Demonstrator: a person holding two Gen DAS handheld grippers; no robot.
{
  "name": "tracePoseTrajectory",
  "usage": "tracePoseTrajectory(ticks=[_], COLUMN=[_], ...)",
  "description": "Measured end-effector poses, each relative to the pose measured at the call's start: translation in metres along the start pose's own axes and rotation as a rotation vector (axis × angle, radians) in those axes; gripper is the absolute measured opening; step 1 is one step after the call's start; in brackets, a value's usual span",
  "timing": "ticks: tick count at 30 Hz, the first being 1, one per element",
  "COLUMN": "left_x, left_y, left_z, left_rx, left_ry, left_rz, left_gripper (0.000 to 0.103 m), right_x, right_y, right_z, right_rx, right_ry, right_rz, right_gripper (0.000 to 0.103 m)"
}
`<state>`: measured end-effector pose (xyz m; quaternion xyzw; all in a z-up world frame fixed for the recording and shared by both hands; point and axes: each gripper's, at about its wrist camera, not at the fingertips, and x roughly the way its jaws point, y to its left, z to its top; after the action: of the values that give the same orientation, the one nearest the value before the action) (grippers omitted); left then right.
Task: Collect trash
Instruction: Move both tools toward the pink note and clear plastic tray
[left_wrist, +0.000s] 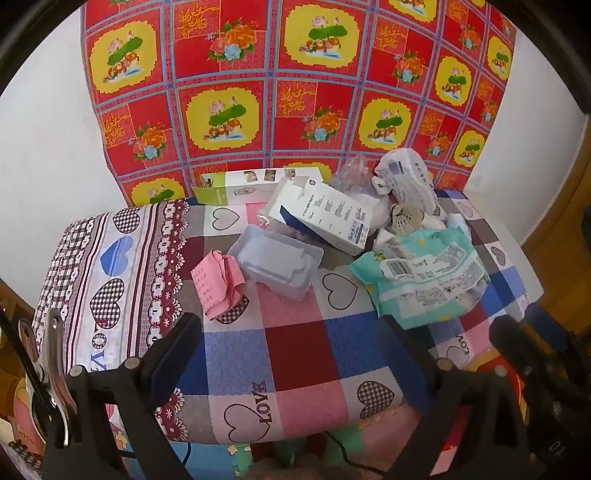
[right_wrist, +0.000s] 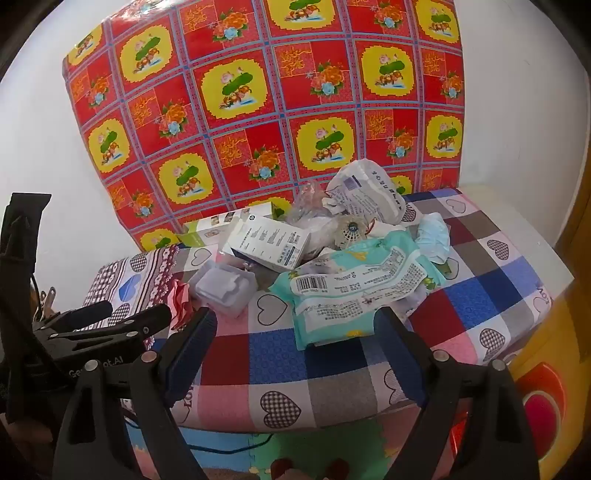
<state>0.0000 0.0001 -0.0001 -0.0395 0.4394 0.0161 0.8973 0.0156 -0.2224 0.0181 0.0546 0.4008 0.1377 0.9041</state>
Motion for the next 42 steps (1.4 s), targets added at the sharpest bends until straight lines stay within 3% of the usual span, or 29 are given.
tracePoseTrajectory(ticks=[42], left_x=[-0.0003], left_y=[-0.0025], left_z=[-0.0006], left_rx=[0.006], left_ry=[0.004], left_rz=[0.002], left_gripper=[0.098], right_x=[0.0066], right_y=[-0.0082], right_z=[0.0026], right_rx=[-0.001], right_ry=[0.011], right_rz=[-0.002], right_gripper=[0.089])
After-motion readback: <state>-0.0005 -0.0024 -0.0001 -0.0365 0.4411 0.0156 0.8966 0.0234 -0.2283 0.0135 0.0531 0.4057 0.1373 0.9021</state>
